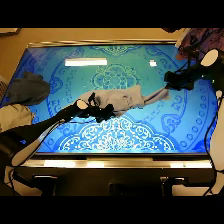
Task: Fold the clothes and pants, and hang the long-sleeved shirts on hangers.
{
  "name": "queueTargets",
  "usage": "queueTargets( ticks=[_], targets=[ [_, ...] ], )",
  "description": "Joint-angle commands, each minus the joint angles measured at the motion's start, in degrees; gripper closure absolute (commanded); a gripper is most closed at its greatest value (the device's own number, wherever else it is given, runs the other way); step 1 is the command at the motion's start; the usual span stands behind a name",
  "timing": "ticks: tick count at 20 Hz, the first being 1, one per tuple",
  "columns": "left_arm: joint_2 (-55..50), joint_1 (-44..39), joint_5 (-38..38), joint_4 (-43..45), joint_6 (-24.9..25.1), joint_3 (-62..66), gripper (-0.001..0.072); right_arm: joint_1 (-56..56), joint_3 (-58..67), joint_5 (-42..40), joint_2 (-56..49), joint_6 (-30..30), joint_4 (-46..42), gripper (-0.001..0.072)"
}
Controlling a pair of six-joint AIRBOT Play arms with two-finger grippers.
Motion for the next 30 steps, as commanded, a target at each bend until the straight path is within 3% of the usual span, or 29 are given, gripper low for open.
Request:
queueTargets(
  ticks=[1,2,7,9,12,16,20,24,27,30],
  targets=[
    [1.0,1.8,-0.7,-0.2,2.2,3.1,0.069,0.0,0.0,-0.2,0.7,-1.4,-0.2,0.0682],
    [2.4,2.9,-0.8,0.7,4.0,3.9,0.0691,0.0,0.0,-1.1,1.0,-2.1,-0.1,0.0682],
    [16.7,13.2,-4.0,19.7,3.8,14.5,0.0692,0.0,0.5,-10.9,7.0,-4.1,-4.4,0.0683],
    [23.6,18.6,-5.4,26.0,3.4,21.8,0.0692,0.0,2.8,-13.8,10.8,-2.6,-11.1,0.0684],
    [33.2,26.5,-7.9,34.6,-1.3,32.7,0.0692,0.0,6.4,-15.2,17.7,2.2,-24.5,0.0684],
    [45.2,35.4,-12.6,39.3,-1.8,39.3,0.0691,0.0,8.4,-15.2,28.2,2.8,-31.8,0.0683],
    [56.4,41.0,-20.4,46.9,-4.6,39.3,0.0691,0.0,8.4,-15.1,38.8,2.5,-33.0,0.0683],
    [61.8,42.9,-27.1,54.7,-7.4,39.2,0.0691,0.0,8.4,-20.9,46.2,3.7,-34.3,0.0683],
    [61.0,42.8,-30.2,55.4,-7.9,37.9,0.0691,0.0,8.3,-21.5,46.0,7.2,-33.8,0.0683],
    [57.4,42.8,-33.0,53.9,-10.8,32.0,0.0691,0.0,8.3,-14.0,39.2,8.6,-27.7,0.0683]
  ],
)
